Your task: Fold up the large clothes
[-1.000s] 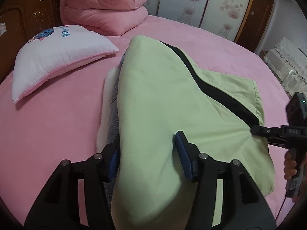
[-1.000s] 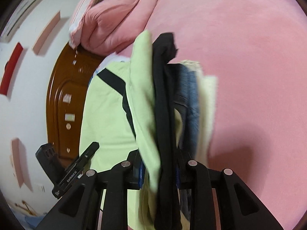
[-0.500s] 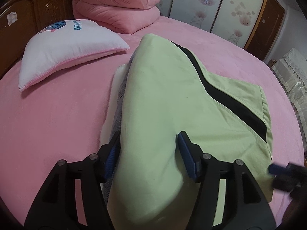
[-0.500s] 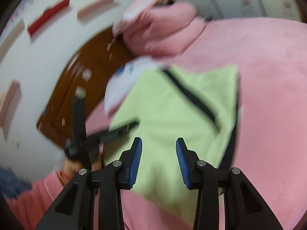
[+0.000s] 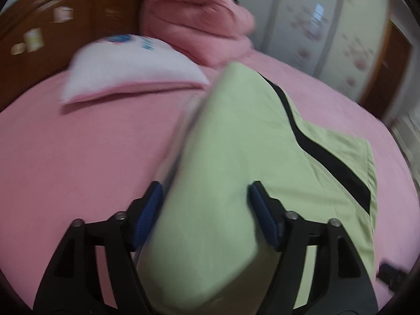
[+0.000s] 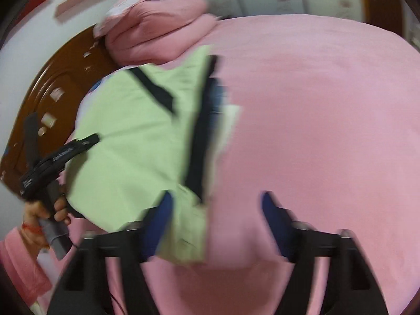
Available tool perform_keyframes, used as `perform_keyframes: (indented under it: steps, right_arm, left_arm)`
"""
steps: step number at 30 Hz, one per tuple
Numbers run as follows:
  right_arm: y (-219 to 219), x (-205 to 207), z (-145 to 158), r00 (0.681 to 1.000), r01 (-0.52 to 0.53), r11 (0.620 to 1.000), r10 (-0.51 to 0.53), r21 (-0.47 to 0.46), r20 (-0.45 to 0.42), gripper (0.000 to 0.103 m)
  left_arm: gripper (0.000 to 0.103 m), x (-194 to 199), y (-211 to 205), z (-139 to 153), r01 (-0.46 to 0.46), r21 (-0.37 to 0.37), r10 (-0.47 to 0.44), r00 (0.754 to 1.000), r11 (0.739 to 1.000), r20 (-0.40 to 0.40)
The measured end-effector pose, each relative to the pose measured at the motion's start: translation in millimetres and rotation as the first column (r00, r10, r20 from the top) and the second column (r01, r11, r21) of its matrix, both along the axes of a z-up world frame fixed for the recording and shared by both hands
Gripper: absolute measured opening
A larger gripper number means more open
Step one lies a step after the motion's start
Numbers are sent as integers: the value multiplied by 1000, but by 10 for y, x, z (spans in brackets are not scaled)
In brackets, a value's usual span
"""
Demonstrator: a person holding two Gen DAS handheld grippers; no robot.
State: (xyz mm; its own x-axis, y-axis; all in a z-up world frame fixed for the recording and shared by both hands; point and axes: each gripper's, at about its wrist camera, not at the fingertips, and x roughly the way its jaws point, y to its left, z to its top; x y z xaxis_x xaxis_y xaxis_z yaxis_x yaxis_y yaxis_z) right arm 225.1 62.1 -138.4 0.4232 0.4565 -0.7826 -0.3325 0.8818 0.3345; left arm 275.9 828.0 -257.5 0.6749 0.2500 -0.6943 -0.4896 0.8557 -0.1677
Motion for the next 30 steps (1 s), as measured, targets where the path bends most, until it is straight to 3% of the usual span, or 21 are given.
perform_keyframes:
  steps: [2, 4, 6, 8, 11, 13, 16, 20, 23, 30]
  right_arm:
    - [-359, -91, -107, 999, 18, 999, -19, -27, -37, 76]
    - [-612, -210, -206, 999, 32, 997, -34, -63, -41, 76]
    - [-922, -362, -304, 996, 58, 993, -64, -98, -55, 76]
    - [-1222, -503, -394, 992, 83, 990, -93, -112, -83, 80]
    - [-1872, -775, -496, 973, 139, 981, -160, -132, -166, 85]
    - [-2237, -965, -510, 964, 161, 975, -189, -156, -185, 85]
    - [-2916, -1274, -439, 960, 170, 960, -213, -224, -183, 86]
    - [-3823, -1685, -335, 968, 125, 942, -184, -311, -169, 93]
    - [-4472, -1959, -355, 966, 96, 934, -171, -344, -196, 97]
    - [-5877, -2564, -308, 936, 138, 925, -238, -355, -259, 102]
  left_arm:
    - [72, -207, -177, 43, -137, 21, 136, 989, 990, 56]
    - [72, -432, -496, 103, -288, 90, 280, 955, 953, 96]
    - [74, -583, -785, 118, -388, 129, 380, 921, 912, 83]
    - [74, -787, -1101, 73, -451, 104, 451, 892, 887, 24]
    - [74, -1240, -1736, -132, -513, -58, 508, 858, 857, -77]
    - [74, -1509, -2232, -288, -531, -111, 512, 844, 840, -158]
    - [73, -1756, -2878, -423, -507, -90, 475, 846, 857, -243]
    - [74, -2013, -3854, -507, -394, -21, 362, 864, 919, -350]
    - [74, -2225, -4493, -512, -308, -24, 270, 866, 951, -421]
    - [74, -2579, -5603, -298, -171, -33, 134, 865, 985, -483]
